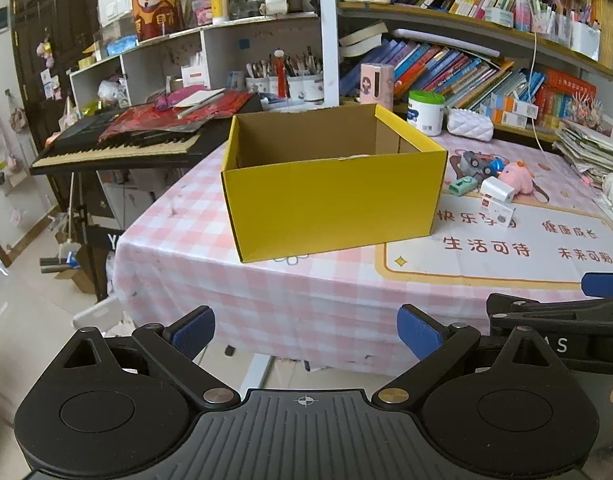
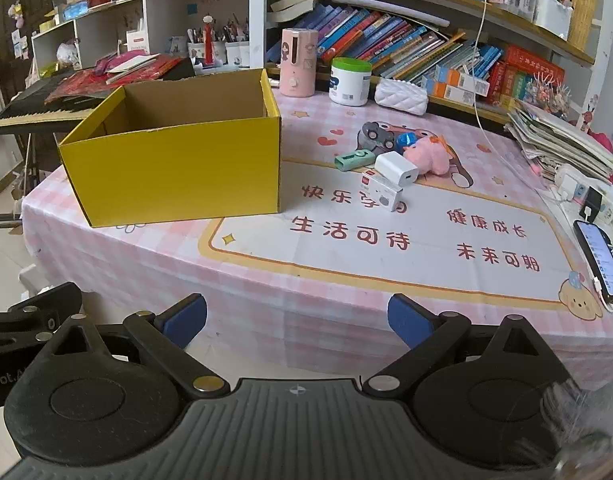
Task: Organize objects
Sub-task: 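Lift both open tools out of the box and back from it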
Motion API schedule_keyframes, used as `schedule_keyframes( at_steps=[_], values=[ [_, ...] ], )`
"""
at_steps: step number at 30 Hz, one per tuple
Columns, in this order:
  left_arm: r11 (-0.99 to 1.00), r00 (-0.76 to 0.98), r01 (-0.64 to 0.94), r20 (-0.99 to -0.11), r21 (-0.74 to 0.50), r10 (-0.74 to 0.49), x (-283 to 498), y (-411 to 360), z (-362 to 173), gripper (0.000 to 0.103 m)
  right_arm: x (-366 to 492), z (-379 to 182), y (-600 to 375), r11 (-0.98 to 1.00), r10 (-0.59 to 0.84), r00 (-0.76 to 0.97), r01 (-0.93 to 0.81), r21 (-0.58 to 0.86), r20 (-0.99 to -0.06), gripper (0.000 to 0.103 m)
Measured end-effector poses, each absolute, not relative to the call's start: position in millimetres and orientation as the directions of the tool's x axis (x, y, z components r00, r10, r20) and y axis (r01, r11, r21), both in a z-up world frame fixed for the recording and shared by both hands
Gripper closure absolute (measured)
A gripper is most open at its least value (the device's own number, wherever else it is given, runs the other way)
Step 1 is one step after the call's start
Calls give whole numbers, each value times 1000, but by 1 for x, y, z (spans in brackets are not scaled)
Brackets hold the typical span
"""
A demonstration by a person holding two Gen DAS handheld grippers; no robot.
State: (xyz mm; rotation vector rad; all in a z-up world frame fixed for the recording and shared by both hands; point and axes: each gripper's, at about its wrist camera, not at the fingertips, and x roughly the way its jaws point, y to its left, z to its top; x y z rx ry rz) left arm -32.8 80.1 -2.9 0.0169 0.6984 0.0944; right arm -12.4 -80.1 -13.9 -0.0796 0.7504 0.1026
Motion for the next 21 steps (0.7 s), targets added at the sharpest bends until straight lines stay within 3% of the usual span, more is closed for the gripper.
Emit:
schedule_keyframes(
  at_steps=[21],
  values=[
    [990,736,134,-674,44,-70,17,-7,-12,4,4,-22,-166,996,-84,706,86,-33,-703,4]
  ],
)
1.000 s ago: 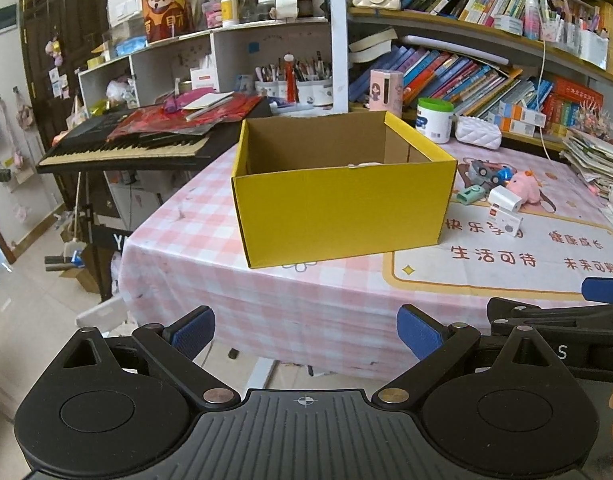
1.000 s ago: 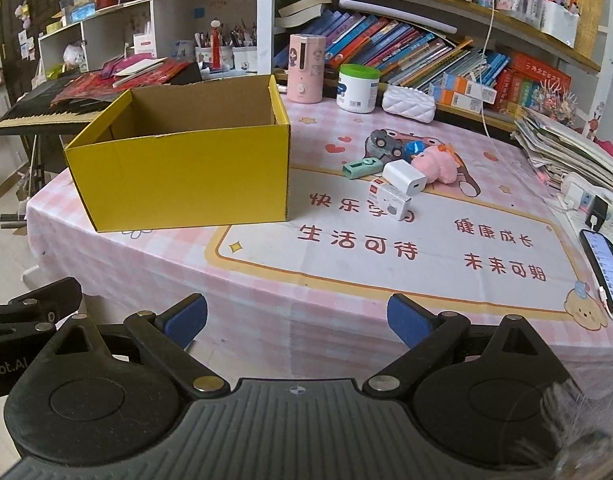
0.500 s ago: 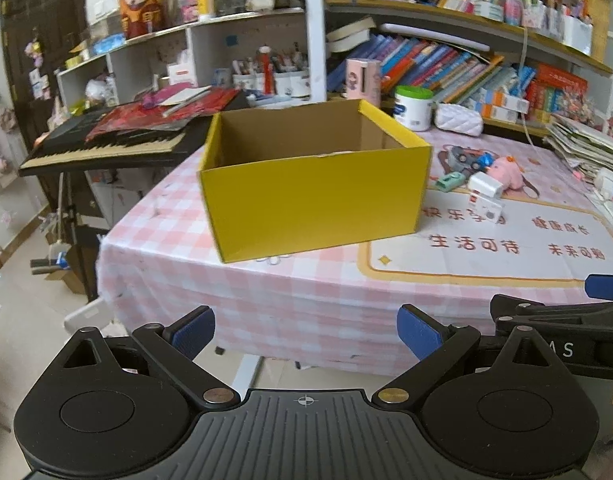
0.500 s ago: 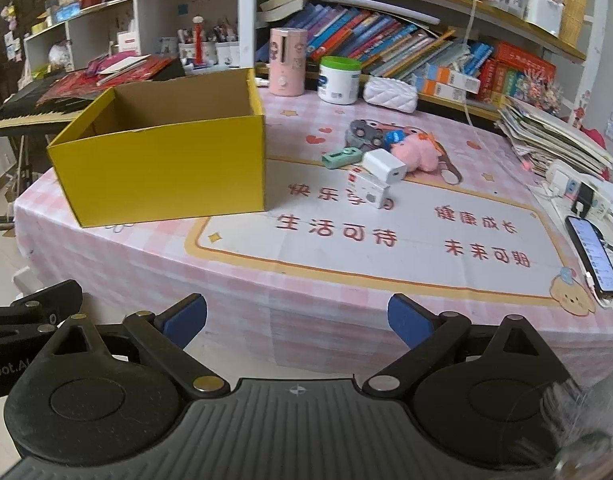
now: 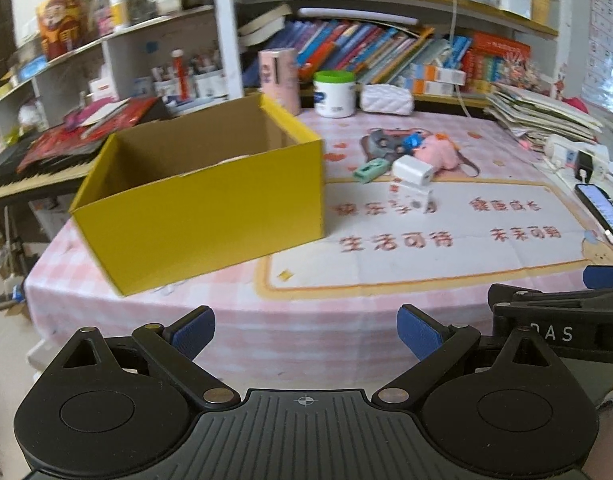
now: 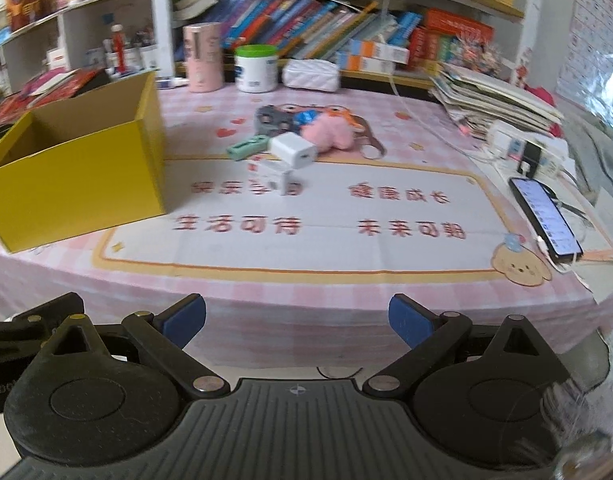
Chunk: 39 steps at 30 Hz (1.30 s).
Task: Organize objects
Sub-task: 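Lift both open tools out of the box and back from it, then move the left tool to the small white-and-red carton and grasp it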
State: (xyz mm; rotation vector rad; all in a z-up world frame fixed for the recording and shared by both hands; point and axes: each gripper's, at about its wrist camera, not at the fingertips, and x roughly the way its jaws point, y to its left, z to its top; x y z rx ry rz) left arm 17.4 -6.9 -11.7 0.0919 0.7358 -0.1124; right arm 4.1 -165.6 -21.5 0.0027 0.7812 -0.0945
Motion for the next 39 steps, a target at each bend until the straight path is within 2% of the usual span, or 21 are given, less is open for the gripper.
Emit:
schedule_keyframes(
  at_steps=[20,39],
  values=[
    [980,708,198,-695,25,-126,103,-91,-18,4,90,-26,-255,990,-113,674,138,-26,-730,4],
    [992,726,122,-684,20,-76,147,-133,-16,5,151,-23,-308,998,-41,699,66,8,-714,4]
  ],
)
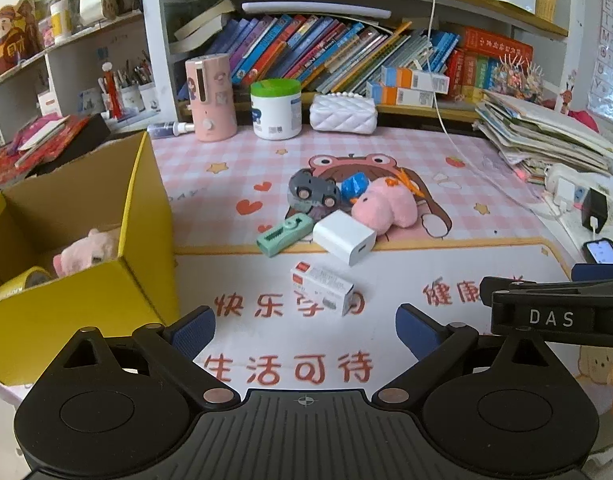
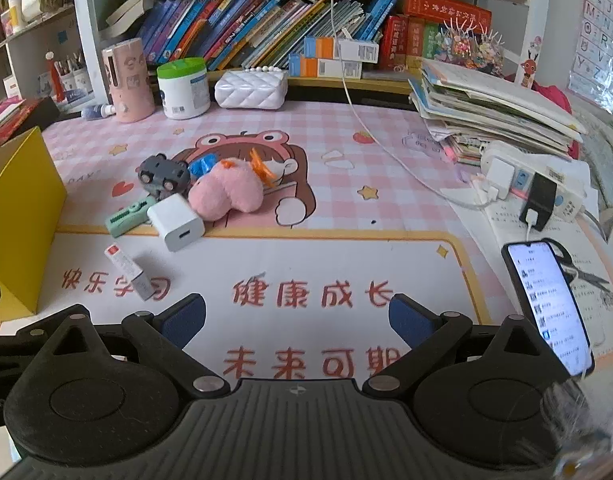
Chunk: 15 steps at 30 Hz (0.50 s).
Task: Organize objects
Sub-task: 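Move the left tool to the small white-and-red carton and grasp it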
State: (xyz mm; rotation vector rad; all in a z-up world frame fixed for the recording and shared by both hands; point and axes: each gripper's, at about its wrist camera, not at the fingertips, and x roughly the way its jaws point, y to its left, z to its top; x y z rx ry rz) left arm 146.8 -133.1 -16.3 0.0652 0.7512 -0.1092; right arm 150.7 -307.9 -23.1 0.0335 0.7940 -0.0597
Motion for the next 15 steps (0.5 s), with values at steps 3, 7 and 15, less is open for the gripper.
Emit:
schedule_keyframes(
  at_steps=[3,7,15],
  values=[
    [992,732,127,-677,20,-80,151,-138,-17,10,157,-22,-314,998,-17,709,50,26,-705,6],
    [990,722,140,-687,24,-86,161,-146,-22,24,163,-19,-320,998,18,732,24,52,-681,10],
    [995,702,103,-709,19,-59,191,-150,-37,27,187,-19,-327,997,64,745,-20,74,-664,16]
  ],
)
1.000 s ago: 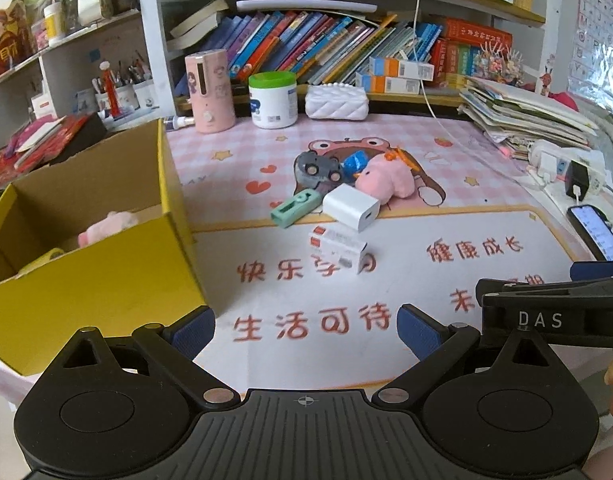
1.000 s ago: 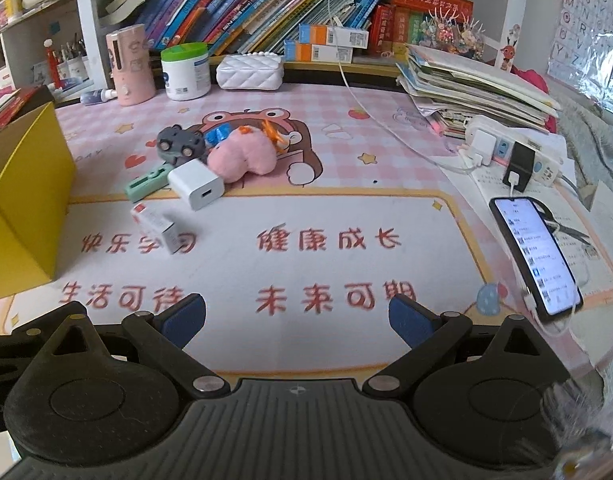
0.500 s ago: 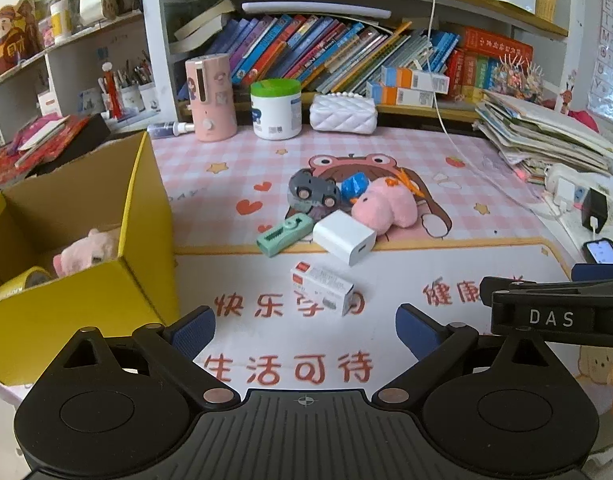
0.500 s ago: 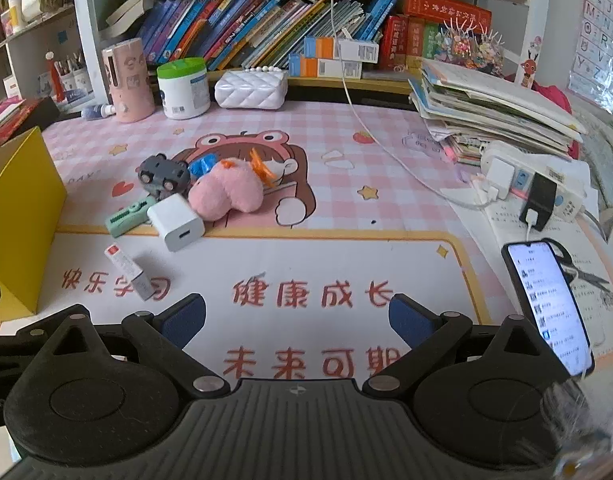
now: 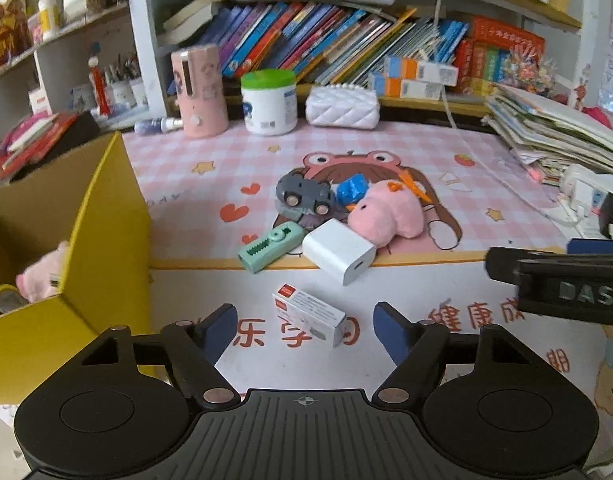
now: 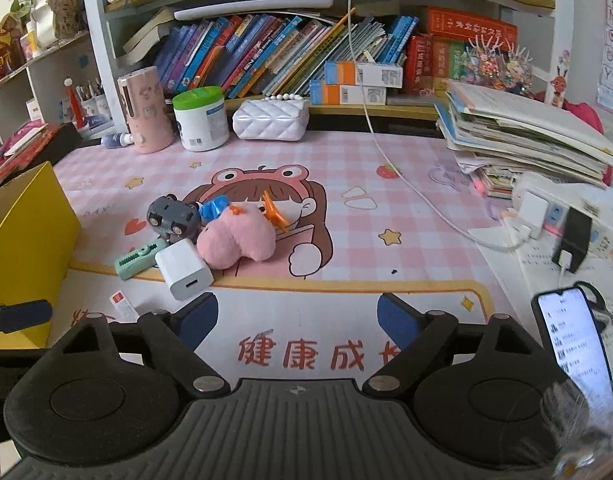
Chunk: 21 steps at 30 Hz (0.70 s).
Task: Organize objects
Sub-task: 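Move the left tool to the small white-and-red carton and grasp it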
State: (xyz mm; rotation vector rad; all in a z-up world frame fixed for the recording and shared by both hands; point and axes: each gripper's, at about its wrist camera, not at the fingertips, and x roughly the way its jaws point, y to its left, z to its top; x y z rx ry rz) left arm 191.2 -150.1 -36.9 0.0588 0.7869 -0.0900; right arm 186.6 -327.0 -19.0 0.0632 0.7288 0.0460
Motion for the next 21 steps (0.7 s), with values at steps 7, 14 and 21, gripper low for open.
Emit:
schedule_keyframes(
  at_steps=[7,14,21],
  values=[
    [996,647,91,-759,-15,-71,219,-153,-57,27,201,-24,-334,997,77,736,-36,74,-672,16],
    [999,603,48,-796,-23,-47,236,-155,-74,34,211,-29,-335,995,96,718,-72,63,-689,16],
    [999,592,31,-804,-33,-45,241,-147,-78,89,221,-34,-328,992,119,711,-116,51,-693,13]
  ],
)
